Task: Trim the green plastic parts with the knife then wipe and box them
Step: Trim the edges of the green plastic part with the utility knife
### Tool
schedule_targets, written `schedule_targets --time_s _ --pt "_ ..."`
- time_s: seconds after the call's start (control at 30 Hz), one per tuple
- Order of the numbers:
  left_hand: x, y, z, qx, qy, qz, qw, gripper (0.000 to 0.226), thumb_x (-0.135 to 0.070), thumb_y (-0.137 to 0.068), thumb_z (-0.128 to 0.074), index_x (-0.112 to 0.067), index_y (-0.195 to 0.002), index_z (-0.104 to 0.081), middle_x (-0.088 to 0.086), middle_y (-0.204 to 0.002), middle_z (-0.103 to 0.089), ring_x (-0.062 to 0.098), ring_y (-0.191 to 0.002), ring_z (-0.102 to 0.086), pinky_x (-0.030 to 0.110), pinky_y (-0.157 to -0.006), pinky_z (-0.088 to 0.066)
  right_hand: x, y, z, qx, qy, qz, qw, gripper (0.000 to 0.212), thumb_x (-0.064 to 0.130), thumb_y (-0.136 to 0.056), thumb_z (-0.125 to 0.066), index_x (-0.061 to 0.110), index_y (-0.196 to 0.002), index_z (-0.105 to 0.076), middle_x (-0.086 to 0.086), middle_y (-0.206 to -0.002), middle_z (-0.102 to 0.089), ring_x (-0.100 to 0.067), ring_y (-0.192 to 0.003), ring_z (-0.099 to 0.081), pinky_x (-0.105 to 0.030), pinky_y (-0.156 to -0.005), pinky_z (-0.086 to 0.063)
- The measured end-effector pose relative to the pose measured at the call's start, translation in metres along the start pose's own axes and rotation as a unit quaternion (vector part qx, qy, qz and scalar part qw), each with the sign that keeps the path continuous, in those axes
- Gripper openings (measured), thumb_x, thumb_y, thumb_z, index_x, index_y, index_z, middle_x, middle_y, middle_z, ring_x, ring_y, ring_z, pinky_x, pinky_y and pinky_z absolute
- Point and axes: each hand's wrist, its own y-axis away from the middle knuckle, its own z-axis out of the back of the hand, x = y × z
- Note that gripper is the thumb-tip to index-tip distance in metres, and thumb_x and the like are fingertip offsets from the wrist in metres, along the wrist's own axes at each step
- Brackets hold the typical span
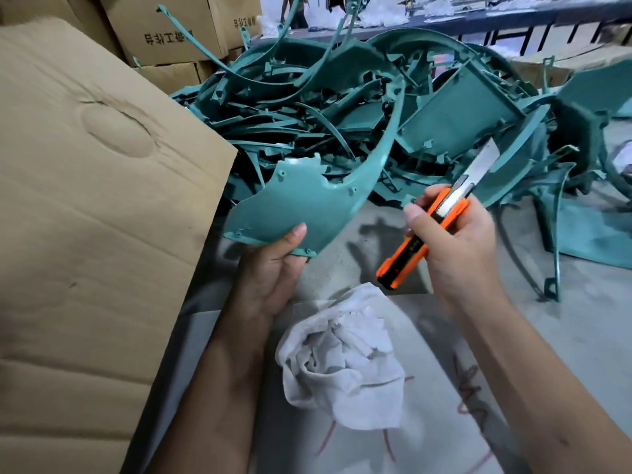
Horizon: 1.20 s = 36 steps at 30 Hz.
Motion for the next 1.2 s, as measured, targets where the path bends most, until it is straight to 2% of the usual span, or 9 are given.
schedule_targets --time_s 0.13,0.23,0.33,0.47,0.63,0.73,0.87,1.07,1.2 --pt "0.008 0.001 0.013 -0.057 -0.248 -0.057 0.965 0.027 -0.02 -0.092 -0.075 -0.011 -0.118 -0.076 -0.01 -0.118 -0.076 0.004 -0.114 -0.068 0.018 -0.098 -0.05 -0.002 0.01 -0.009 0.089 0.056 0.028 0.994 0.014 0.007 -0.105 -0.06 0.011 -0.117 -0.065 -0.003 -0.105 -0.076 -0.017 -0.102 -0.074 -0.04 -0.095 -0.06" --pt "0.01 -0.001 0.006 -0.028 -0.169 0.033 0.985 0.044 -0.023 -0.089 -0.074 -0.008 -0.13 -0.067 -0.001 -0.118 -0.075 0.011 -0.116 -0.068 0.029 -0.105 -0.048 0.001 0.022 -0.02 0.144 0.067 0.005 0.987 0.021 0.029 -0.107 -0.054 0.011 -0.114 -0.063 -0.007 -0.091 -0.074 -0.024 -0.077 -0.076 -0.039 -0.067 -0.062" --pt "0.006 -0.009 0.005 0.005 -0.072 0.055 0.996 0.056 -0.012 -0.076 -0.069 -0.007 -0.129 -0.055 -0.007 -0.1 -0.077 0.01 -0.1 -0.072 0.029 -0.092 -0.056 -0.001 0.025 -0.024 0.185 0.101 -0.001 0.977 0.018 0.033 -0.112 -0.044 0.017 -0.107 -0.049 -0.01 -0.073 -0.067 -0.025 -0.043 -0.056 -0.031 -0.04 -0.042" --pt "0.01 -0.001 -0.002 -0.018 -0.102 0.024 0.994 0.044 0.0 -0.081 -0.071 0.003 -0.124 -0.064 0.008 -0.116 -0.075 0.017 -0.108 -0.072 0.026 -0.093 -0.055 -0.003 0.022 -0.021 0.201 0.08 -0.061 0.975 0.019 0.03 -0.113 -0.044 0.013 -0.104 -0.044 -0.009 -0.078 -0.066 -0.026 -0.047 -0.05 -0.032 -0.043 -0.039" --pt "0.014 0.0 -0.003 -0.046 -0.102 0.004 0.994 0.043 0.01 -0.084 -0.068 0.012 -0.126 -0.06 0.024 -0.126 -0.068 0.038 -0.121 -0.065 0.047 -0.111 -0.047 -0.005 0.018 -0.016 0.202 0.051 -0.104 0.973 0.032 0.024 -0.11 -0.052 -0.006 -0.101 -0.046 -0.012 -0.065 -0.062 -0.023 -0.041 -0.047 -0.026 -0.041 -0.036" --pt "0.011 0.001 -0.002 -0.048 -0.113 -0.012 0.992 0.028 0.016 -0.087 -0.061 0.0 -0.11 -0.067 0.011 -0.102 -0.074 0.021 -0.099 -0.072 0.034 -0.097 -0.054 -0.005 0.013 -0.012 0.202 0.067 -0.12 0.97 0.035 0.024 -0.109 -0.054 -0.009 -0.097 -0.048 -0.014 -0.062 -0.063 -0.023 -0.039 -0.048 -0.027 -0.039 -0.037" --pt "0.006 0.002 -0.005 0.011 -0.112 -0.061 0.992 0.038 0.012 -0.073 -0.062 -0.021 -0.075 -0.08 -0.006 -0.084 -0.076 0.007 -0.088 -0.072 0.019 -0.083 -0.054 -0.005 0.009 -0.008 0.17 0.151 -0.101 0.968 0.03 0.025 -0.107 -0.058 0.003 -0.086 -0.054 -0.012 -0.059 -0.067 -0.023 -0.038 -0.055 -0.029 -0.038 -0.041" --pt "0.006 0.0 -0.005 0.037 -0.135 -0.08 0.987 0.066 0.029 -0.084 -0.047 -0.026 -0.067 -0.08 -0.01 -0.079 -0.075 0.002 -0.075 -0.069 0.014 -0.072 -0.052 -0.007 0.009 -0.01 0.054 0.276 0.026 0.959 0.038 0.024 -0.103 -0.062 0.019 -0.068 -0.049 0.008 -0.053 -0.059 0.0 -0.045 -0.057 -0.009 -0.044 -0.037" --pt "0.007 -0.003 -0.003 0.032 -0.097 -0.078 0.992 0.058 0.028 -0.083 -0.051 -0.021 -0.07 -0.08 0.007 -0.085 -0.069 0.009 -0.077 -0.069 0.017 -0.075 -0.053 -0.006 0.017 -0.013 0.169 0.147 -0.012 0.975 0.031 0.023 -0.107 -0.057 0.008 -0.08 -0.05 -0.01 -0.058 -0.065 -0.023 -0.04 -0.058 -0.028 -0.039 -0.042"
